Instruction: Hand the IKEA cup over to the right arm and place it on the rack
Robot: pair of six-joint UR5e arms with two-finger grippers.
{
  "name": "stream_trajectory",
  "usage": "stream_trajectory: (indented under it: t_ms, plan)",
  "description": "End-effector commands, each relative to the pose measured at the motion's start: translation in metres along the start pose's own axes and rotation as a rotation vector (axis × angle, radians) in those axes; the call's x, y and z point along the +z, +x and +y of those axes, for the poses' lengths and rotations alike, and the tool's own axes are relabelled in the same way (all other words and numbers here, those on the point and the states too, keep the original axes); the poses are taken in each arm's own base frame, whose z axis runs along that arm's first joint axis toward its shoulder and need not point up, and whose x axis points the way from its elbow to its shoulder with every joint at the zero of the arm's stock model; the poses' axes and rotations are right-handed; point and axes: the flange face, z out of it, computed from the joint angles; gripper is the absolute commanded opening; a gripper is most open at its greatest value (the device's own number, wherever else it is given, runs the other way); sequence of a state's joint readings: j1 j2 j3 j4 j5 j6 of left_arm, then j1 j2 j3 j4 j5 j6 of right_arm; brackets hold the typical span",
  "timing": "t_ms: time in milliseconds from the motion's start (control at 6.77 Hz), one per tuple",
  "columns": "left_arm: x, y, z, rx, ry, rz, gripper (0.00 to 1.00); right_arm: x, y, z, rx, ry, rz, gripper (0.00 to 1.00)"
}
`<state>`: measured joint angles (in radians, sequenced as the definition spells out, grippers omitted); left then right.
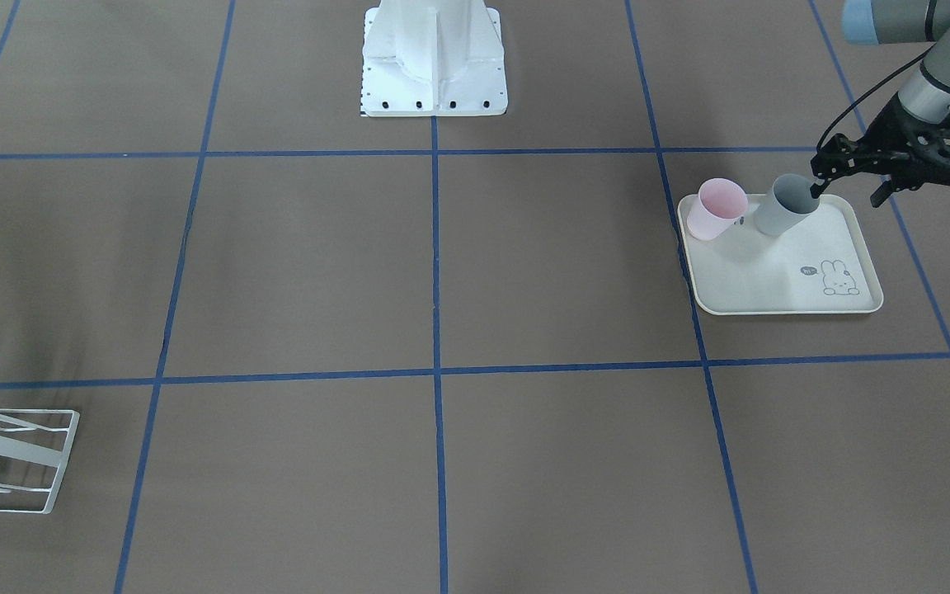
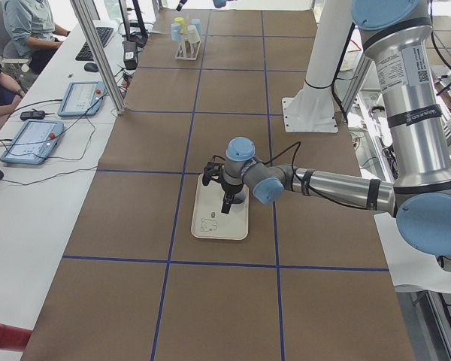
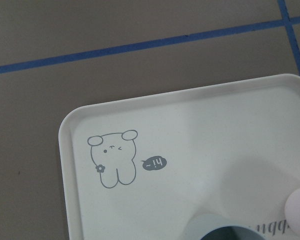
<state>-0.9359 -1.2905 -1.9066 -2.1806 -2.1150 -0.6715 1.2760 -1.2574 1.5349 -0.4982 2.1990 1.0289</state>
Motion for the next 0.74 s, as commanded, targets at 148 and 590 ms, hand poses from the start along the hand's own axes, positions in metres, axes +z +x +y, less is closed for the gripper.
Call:
stream_trajectory:
  t_ms: [148, 590]
  plan:
    - [0.027, 0.012, 0.011, 0.029, -0.064, 0.004, 0.88, 0.005, -0.005, 0.001, -0.005, -0.004, -0.006, 1.0]
    - [0.031, 0.011, 0.016, 0.019, -0.11, 0.04, 0.0, 0.005, -0.007, 0.001, -0.007, -0.004, -0.009, 1.0]
